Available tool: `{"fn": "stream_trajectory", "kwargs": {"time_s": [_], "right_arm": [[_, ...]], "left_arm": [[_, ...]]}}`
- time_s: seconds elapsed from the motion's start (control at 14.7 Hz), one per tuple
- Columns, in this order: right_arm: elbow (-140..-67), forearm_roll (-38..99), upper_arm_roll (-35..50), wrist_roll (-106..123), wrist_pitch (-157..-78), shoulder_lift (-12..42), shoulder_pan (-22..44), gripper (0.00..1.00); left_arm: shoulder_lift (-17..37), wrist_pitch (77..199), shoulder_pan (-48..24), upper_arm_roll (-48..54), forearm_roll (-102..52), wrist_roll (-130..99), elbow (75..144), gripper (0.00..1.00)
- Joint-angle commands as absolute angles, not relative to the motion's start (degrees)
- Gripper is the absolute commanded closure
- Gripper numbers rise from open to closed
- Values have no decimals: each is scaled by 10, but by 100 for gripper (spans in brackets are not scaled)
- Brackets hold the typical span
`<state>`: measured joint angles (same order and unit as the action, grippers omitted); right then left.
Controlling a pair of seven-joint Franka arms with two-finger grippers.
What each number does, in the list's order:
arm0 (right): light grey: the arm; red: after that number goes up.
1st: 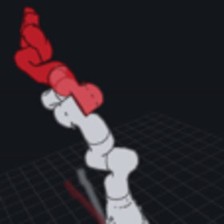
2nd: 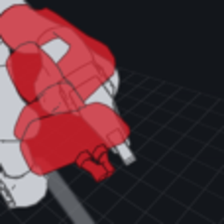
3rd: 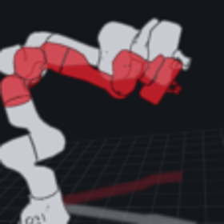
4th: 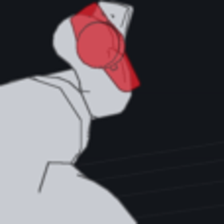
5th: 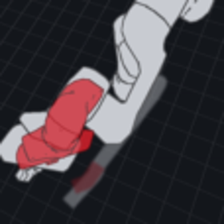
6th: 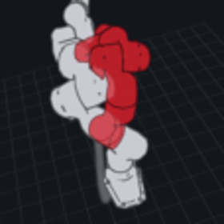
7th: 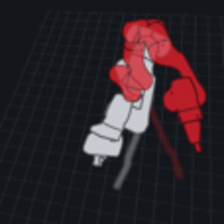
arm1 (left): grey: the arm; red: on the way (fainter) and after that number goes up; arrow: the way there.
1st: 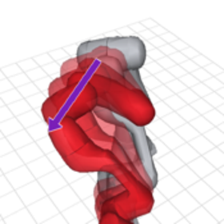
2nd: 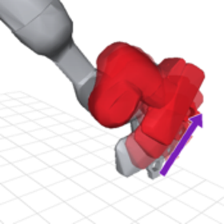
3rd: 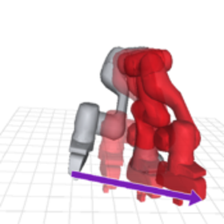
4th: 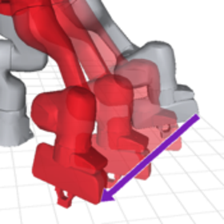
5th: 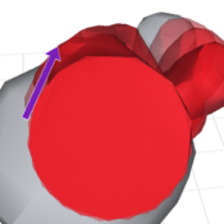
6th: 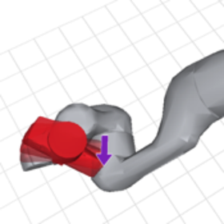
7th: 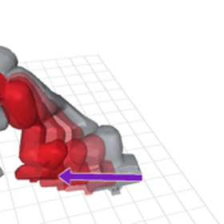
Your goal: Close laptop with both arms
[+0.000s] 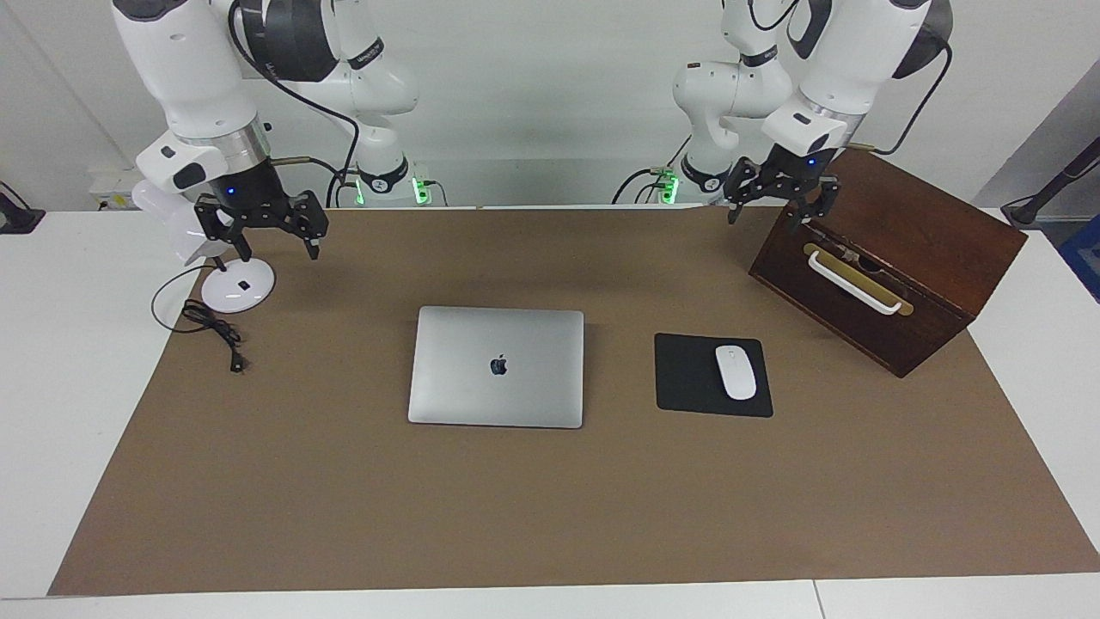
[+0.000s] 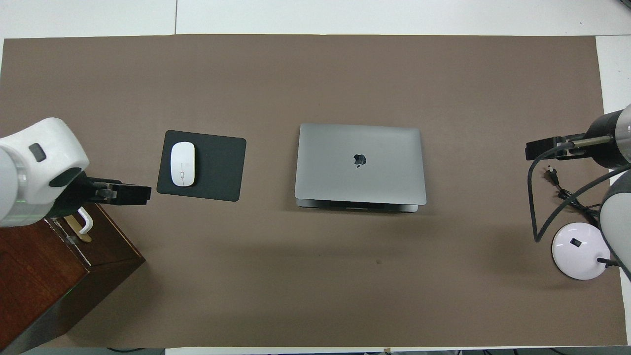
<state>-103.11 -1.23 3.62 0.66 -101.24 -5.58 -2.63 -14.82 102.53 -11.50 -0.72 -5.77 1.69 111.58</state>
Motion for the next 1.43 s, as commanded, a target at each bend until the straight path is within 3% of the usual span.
{"fn": "stream_trajectory", "kwargs": {"time_s": [0.0,0.2,0.61,1.37], "right_arm": [[-1038,-9,38,20,-992,-68,-29,0],[-1039,-9,38,21,-987,-69,-33,0],[-1040,-9,35,33,-985,-69,-34,0],[-1040,-9,34,33,-988,-69,-40,0]], "left_arm": [[-141,995,-84,-1,-40,19,1079,0],[-110,955,-41,-1,-31,19,1012,0],[-39,853,-23,-4,-4,20,868,0],[-24,832,-13,-6,-10,20,891,0]]}}
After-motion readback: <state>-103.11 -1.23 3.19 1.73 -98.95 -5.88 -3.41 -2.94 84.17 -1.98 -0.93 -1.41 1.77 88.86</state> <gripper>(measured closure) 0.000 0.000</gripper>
